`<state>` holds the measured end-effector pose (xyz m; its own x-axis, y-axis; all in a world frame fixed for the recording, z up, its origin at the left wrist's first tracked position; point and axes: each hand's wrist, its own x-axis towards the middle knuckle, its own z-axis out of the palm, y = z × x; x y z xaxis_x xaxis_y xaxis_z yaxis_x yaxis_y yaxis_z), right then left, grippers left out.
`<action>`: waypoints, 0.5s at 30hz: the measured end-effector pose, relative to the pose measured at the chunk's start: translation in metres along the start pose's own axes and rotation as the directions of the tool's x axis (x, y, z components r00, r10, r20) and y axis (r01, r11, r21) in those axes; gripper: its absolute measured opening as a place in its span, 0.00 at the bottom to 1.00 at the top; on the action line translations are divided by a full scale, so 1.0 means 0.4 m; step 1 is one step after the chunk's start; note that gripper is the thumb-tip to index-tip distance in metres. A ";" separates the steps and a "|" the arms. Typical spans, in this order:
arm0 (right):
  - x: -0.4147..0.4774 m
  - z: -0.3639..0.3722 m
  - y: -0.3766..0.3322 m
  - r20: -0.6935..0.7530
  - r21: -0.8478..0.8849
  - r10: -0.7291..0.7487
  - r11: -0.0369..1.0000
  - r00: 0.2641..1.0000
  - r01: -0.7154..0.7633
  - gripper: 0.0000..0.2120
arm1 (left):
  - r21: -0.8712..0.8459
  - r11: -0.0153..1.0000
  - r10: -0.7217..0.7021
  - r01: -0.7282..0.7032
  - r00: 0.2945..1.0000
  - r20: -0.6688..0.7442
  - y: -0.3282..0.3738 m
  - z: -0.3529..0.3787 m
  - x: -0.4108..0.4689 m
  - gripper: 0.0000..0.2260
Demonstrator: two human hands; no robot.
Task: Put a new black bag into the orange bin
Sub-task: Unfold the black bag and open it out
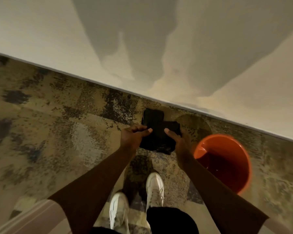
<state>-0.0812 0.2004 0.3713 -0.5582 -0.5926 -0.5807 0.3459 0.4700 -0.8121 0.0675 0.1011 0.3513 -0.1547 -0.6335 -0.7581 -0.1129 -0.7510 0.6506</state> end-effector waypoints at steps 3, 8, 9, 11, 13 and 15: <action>-0.088 0.008 -0.042 -0.074 -0.140 -0.086 0.987 0.994 0.075 0.12 | 0.075 0.996 0.041 -0.040 0.999 -0.010 0.071 -0.006 -0.123 0.09; -0.262 0.004 -0.123 0.004 -0.196 -0.230 0.954 0.973 0.226 0.22 | 0.085 0.991 0.117 -0.104 0.980 -0.163 0.185 -0.033 -0.299 0.05; -0.296 -0.003 -0.136 0.014 -0.206 -0.247 0.948 0.969 0.244 0.21 | 0.041 0.992 0.122 -0.117 0.981 -0.152 0.201 -0.041 -0.326 0.08; -0.367 -0.019 -0.168 0.026 -0.207 -0.293 0.934 0.956 0.292 0.11 | -0.029 0.991 0.126 -0.132 0.978 -0.165 0.241 -0.063 -0.384 0.13; -0.435 -0.037 -0.195 0.064 -0.208 -0.331 0.918 0.941 0.337 0.05 | -0.120 0.987 0.080 -0.106 0.976 -0.203 0.281 -0.084 -0.439 0.15; -0.492 -0.054 -0.207 0.099 -0.242 -0.363 0.894 0.926 0.377 0.09 | -0.295 0.954 -0.011 -0.043 0.984 -0.176 0.317 -0.103 -0.480 0.14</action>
<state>-0.0163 0.2923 0.5541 -0.5677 -0.7847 -0.2488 -0.0833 0.3555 -0.9310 0.1235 0.1200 0.5776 0.0217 -0.6485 -0.7609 0.1886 -0.7448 0.6401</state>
